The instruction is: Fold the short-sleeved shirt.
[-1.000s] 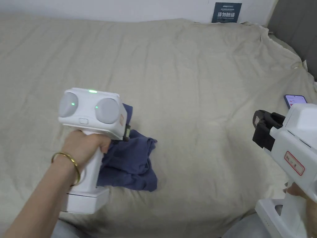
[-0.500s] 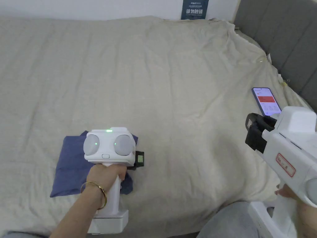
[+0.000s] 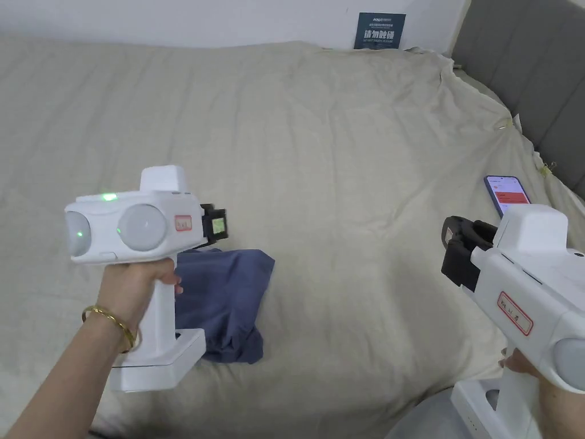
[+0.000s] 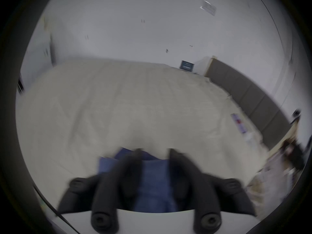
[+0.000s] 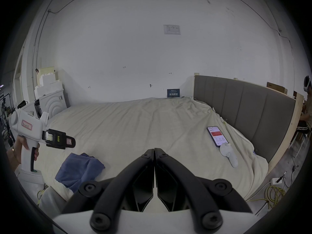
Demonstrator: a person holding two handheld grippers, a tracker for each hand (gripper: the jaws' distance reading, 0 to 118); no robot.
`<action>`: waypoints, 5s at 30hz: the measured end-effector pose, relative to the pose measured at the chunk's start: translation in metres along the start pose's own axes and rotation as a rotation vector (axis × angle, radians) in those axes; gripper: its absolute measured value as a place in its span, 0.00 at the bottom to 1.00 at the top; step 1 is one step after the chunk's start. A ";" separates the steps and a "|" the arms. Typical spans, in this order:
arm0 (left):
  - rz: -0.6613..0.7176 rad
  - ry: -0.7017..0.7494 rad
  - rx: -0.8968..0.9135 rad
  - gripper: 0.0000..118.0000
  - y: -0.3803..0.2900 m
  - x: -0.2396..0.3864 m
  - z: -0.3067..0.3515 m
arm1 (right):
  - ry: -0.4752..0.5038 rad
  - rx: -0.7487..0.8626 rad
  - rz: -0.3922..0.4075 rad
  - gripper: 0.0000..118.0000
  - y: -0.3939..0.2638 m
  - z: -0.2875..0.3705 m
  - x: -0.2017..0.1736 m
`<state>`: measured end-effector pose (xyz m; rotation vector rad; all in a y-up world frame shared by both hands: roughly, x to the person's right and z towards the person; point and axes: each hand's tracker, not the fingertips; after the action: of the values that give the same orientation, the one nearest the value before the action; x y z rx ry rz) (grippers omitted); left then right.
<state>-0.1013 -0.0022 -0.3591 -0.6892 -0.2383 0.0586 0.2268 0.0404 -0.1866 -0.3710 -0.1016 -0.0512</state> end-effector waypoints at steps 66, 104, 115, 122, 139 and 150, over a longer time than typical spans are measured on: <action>0.025 0.156 0.245 0.00 -0.049 -0.114 0.080 | 0.253 -0.294 0.062 0.00 -0.138 -0.147 -0.255; 0.534 -0.487 -0.662 0.24 -0.055 -0.174 -0.106 | 0.313 -0.380 -0.087 0.00 -0.142 -0.162 -0.232; 0.491 -0.415 -0.586 0.21 -0.009 -0.156 -0.053 | 0.393 -0.291 -0.076 0.00 -0.052 -0.136 -0.196; 0.393 -0.213 -0.493 0.21 0.031 -0.209 0.003 | 0.374 -0.025 -0.022 0.00 0.036 -0.085 -0.145; 0.219 0.755 -0.471 0.22 0.061 -0.433 -0.006 | 0.091 0.045 0.082 0.00 0.087 -0.081 -0.069; -0.197 1.171 -0.284 0.83 0.043 -0.434 0.007 | 0.025 -0.010 0.071 0.00 0.075 -0.091 -0.045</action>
<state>-0.5237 -0.0215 -0.4674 -0.8740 0.8253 -0.5684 0.1958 0.0781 -0.3031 -0.3832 -0.0632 0.0138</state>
